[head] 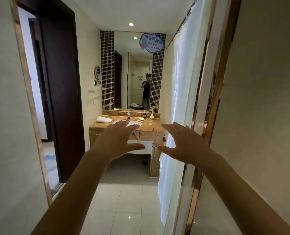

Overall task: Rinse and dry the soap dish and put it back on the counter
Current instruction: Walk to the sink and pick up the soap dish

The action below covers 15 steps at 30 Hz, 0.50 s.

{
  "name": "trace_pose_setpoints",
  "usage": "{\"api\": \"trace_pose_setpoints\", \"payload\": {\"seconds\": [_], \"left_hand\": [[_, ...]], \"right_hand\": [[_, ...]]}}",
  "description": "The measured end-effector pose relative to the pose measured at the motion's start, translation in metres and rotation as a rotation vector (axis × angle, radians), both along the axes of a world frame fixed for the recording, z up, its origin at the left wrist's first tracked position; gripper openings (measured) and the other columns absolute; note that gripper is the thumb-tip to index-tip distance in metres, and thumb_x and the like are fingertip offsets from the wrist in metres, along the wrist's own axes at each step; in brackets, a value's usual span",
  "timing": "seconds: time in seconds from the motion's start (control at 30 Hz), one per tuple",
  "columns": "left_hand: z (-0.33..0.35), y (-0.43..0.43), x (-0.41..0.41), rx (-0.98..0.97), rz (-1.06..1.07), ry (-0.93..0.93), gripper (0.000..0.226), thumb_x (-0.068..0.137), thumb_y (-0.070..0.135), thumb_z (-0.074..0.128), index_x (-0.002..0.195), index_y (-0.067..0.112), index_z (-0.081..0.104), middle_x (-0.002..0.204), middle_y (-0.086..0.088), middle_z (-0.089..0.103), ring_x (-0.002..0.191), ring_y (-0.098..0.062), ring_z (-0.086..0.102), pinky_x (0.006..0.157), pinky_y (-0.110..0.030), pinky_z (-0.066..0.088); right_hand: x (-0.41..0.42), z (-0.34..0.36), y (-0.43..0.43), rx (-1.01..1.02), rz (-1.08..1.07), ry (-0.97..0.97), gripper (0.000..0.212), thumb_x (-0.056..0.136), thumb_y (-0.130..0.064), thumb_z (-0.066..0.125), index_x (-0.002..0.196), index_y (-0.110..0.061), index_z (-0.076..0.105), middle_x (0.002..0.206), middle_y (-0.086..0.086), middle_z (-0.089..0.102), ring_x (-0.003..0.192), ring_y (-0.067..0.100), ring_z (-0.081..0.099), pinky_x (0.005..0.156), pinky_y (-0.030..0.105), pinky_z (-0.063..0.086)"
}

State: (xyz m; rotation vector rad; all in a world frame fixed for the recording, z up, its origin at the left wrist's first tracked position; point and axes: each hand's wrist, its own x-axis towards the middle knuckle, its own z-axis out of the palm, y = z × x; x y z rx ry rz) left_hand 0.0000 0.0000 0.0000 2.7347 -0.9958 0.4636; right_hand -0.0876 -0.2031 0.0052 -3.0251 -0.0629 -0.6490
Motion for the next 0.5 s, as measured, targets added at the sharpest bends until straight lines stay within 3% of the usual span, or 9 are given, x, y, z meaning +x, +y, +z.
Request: {"api": "trace_pose_setpoints", "payload": {"seconds": [0.5], "left_hand": [[0.008,-0.019,0.147,-0.007,0.021,-0.072,0.083,0.074,0.066,0.053,0.142,0.026,0.029,0.148,-0.008,0.037,0.135,-0.028,0.034,0.108,-0.05,0.034]], "right_hand": [[0.146,0.009,-0.02,0.016,0.023,-0.049,0.078,0.076,-0.06,0.06,0.141,-0.03,0.03,0.141,-0.005,0.047,0.126,0.019,0.046,0.105,0.044,0.036]]}}
